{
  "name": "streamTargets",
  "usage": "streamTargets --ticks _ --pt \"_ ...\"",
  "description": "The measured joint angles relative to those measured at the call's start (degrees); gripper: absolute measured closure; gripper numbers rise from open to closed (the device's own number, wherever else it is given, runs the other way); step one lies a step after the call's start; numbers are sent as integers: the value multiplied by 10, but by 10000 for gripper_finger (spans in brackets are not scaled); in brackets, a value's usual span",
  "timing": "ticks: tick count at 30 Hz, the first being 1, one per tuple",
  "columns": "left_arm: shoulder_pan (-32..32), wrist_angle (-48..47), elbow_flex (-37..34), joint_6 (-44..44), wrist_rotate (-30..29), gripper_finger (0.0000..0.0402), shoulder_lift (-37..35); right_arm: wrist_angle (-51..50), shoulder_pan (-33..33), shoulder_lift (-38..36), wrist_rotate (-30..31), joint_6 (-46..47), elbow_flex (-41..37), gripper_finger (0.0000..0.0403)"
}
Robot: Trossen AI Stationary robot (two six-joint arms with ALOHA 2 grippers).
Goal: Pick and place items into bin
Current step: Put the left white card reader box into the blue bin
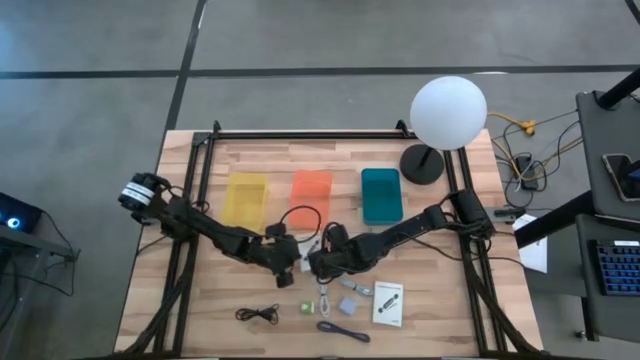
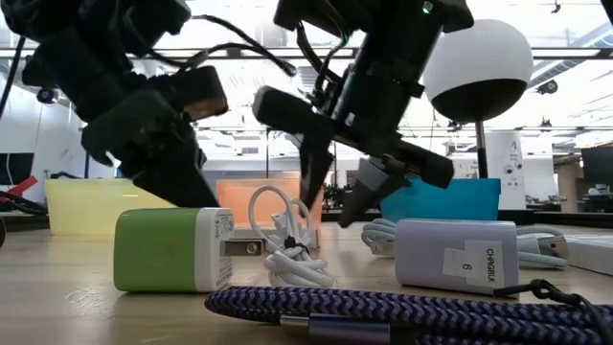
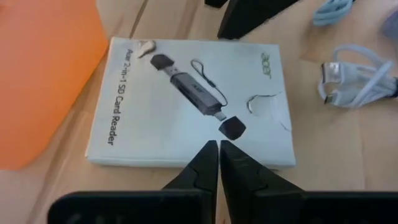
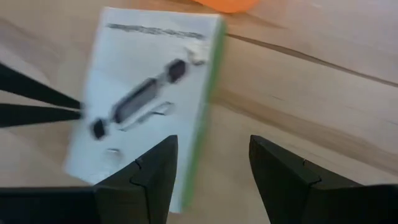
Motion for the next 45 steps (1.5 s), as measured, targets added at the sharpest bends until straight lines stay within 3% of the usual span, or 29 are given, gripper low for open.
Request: streamTargets --ticks 10,23,30,33,45 --pt "1 8 -13 -15 22 400 22 9 1 0 -1 -19 6 216" --pt "-12 -61 -36 -52 38 400 1 12 6 -1 -6 -13 6 215" --pt "-13 -52 -36 -50 31 400 1 126 1 -1 -31 -30 6 215" --pt "-13 -48 -36 -50 29 400 1 128 -2 1 -18 -39 6 215" --pt "-14 -47 -33 -50 25 400 -7 133 54 -24 70 -222 26 216"
